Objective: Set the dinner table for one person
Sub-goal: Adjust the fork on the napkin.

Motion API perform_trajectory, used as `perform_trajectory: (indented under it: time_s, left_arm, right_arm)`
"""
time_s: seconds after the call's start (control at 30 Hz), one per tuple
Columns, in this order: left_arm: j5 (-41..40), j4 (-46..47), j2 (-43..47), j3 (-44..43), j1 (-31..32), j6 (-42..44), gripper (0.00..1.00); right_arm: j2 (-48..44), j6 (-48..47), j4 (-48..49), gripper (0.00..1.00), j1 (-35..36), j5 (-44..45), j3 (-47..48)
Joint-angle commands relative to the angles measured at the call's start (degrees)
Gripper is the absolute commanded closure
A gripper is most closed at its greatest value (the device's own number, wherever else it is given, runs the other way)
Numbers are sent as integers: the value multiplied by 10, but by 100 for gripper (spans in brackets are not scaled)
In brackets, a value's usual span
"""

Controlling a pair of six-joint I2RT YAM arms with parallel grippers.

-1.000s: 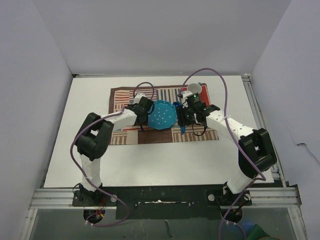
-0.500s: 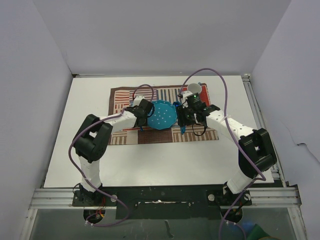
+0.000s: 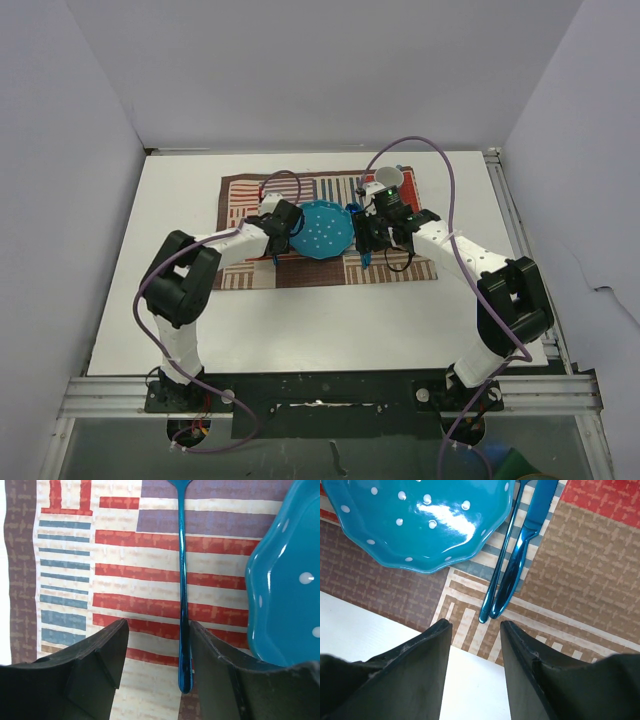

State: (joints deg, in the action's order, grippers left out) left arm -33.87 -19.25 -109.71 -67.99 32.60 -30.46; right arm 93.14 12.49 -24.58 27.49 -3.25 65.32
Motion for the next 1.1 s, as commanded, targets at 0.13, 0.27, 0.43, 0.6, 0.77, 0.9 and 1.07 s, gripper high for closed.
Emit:
perform_trajectory:
  time_s: [0.13, 0.27, 0.43, 0.6, 0.77, 0.9, 1.07]
  left_arm:
    - [-26, -38, 23, 2, -17, 2, 47]
    - [-27, -37, 25, -2, -18, 4, 47]
    - [-26, -37, 28, -8, -18, 8, 47]
    - [7, -25, 46, -14, -10, 15, 47]
    - [5, -23, 69, -29, -1, 26, 47]
    - [10, -30, 84, -42, 1, 32, 47]
    - [21, -11, 97, -47, 6, 46, 47]
  right_arm:
    - [-22, 3, 6, 55, 5, -1, 10]
    - [-21, 2, 6, 55, 5, -3, 12]
    - [-12, 0, 7, 55, 5, -4, 14]
    - [39, -27, -9, 55, -1, 4, 60]
    - [110, -49, -33, 56, -12, 0, 137]
    - [160, -55, -51, 56, -18, -15, 190]
    - [192, -58, -47, 56, -20, -29, 215]
